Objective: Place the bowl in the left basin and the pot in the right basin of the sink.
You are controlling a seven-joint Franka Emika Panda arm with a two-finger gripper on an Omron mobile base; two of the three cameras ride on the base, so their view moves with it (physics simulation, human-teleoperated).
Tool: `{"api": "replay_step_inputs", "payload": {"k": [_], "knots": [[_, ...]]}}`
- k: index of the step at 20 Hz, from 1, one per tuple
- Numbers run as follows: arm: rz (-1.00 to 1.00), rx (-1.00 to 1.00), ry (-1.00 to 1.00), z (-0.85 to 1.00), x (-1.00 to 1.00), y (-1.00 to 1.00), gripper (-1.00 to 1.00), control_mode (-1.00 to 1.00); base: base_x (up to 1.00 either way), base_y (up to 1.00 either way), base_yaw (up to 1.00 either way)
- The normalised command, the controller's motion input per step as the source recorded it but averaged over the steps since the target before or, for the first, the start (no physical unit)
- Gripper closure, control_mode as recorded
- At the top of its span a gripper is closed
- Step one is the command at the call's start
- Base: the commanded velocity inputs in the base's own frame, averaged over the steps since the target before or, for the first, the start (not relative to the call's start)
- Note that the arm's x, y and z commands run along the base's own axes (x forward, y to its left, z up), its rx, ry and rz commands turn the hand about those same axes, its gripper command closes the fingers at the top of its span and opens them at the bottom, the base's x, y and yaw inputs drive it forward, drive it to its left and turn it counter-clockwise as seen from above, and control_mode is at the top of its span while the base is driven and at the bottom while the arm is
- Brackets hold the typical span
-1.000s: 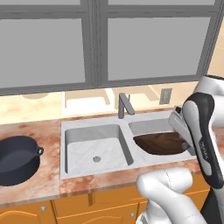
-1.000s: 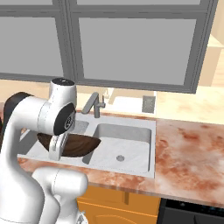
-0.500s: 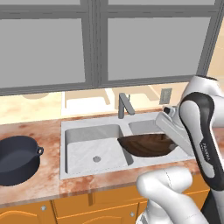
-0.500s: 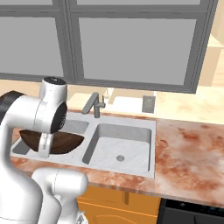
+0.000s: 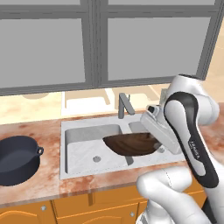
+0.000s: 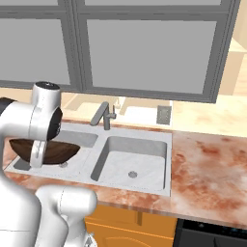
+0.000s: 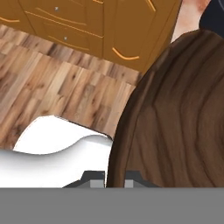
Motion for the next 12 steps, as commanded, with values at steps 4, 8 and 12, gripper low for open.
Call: {"api": "replay_step_inputs", "payload": {"k": [4,8,12], "knots": [[0.0,0.0,0.0,-0.08,0.23,0.29,1.0,-1.0,0.0,0.0,0.0],[0.0,0.0,0.01,-0.13,0.3,0.31,1.0,-1.0,0.0,0.0,0.0],[0.0,0.0,0.06,-0.15,0.37,0.28,1.0,-1.0,0.0,0.0,0.0]]}}
